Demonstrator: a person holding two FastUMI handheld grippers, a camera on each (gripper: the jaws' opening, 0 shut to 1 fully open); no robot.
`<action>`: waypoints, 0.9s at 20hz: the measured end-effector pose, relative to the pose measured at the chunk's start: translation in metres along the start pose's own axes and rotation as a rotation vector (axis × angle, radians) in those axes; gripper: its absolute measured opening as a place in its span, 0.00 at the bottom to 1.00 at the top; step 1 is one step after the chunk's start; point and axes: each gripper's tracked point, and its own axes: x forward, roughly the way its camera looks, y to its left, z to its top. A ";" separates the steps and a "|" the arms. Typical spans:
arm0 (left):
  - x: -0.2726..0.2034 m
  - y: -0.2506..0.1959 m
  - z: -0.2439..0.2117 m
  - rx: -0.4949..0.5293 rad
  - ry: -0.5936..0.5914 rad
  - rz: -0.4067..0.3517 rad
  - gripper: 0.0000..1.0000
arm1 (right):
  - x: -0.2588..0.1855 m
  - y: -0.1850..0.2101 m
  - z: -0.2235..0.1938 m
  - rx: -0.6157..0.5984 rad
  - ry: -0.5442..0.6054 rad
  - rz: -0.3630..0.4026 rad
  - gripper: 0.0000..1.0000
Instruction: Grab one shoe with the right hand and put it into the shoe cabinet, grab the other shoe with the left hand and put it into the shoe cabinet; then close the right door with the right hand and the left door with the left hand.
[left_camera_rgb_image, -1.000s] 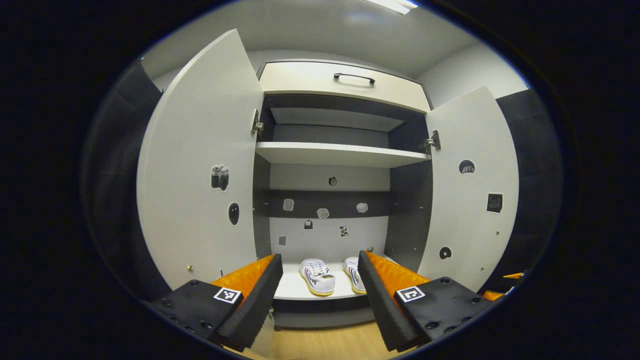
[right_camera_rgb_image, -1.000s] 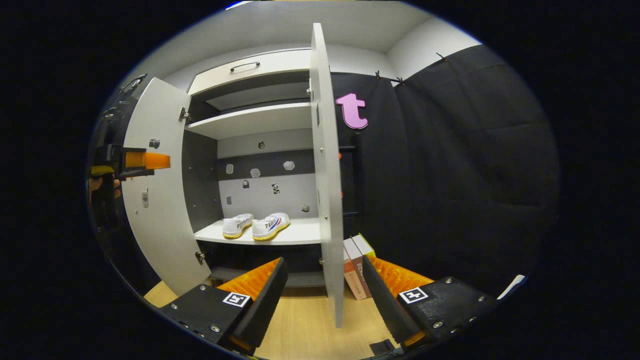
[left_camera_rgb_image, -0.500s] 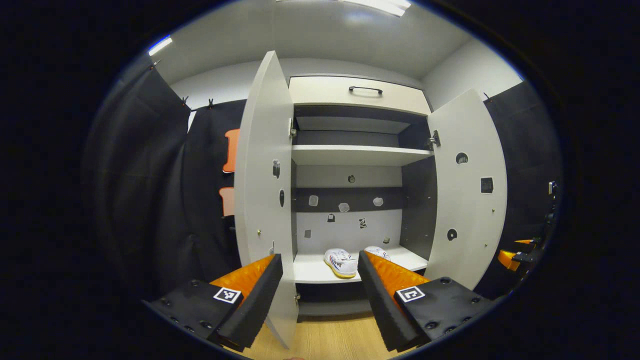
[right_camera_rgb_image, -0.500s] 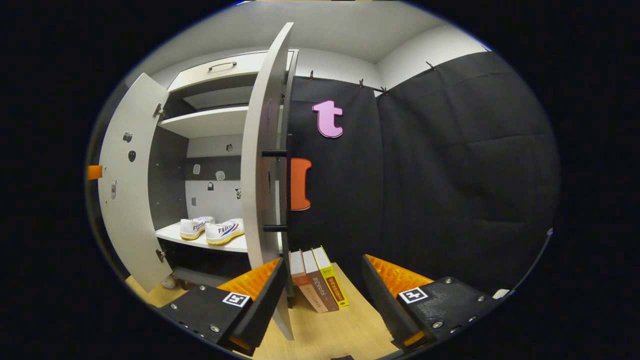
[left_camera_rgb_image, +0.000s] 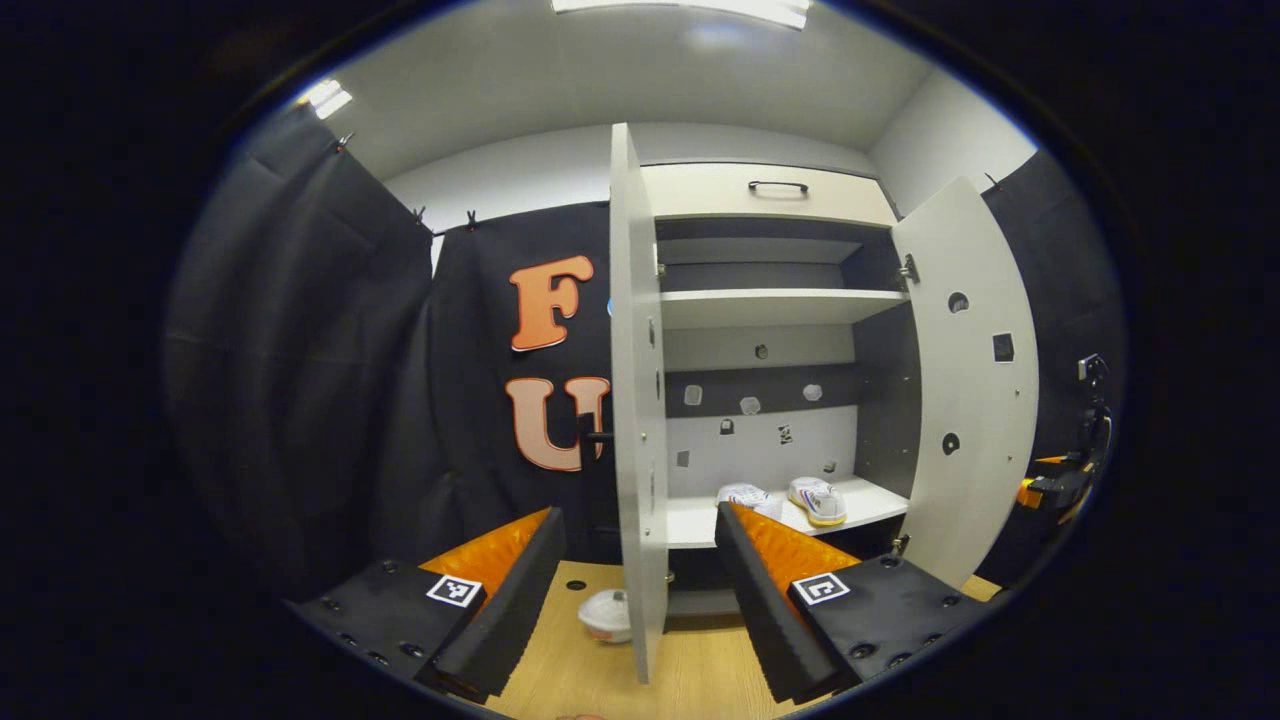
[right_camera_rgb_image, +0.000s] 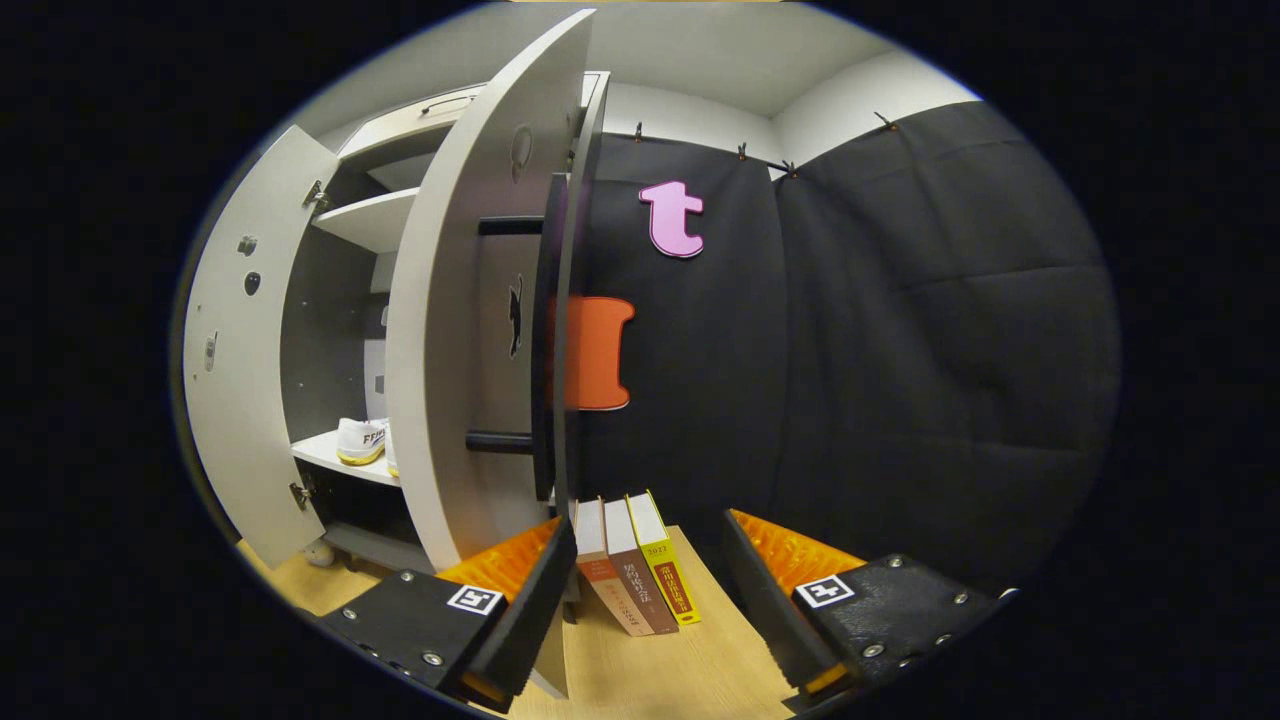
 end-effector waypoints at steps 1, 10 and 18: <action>-0.001 0.008 -0.002 -0.009 0.000 0.015 0.97 | -0.001 0.006 0.000 -0.008 0.003 0.014 0.91; -0.006 0.057 -0.020 -0.039 0.036 0.100 0.95 | 0.000 0.101 0.000 0.022 0.016 0.190 0.89; -0.015 0.089 -0.026 -0.037 0.044 0.172 0.97 | 0.021 0.183 -0.002 0.056 0.006 0.338 0.89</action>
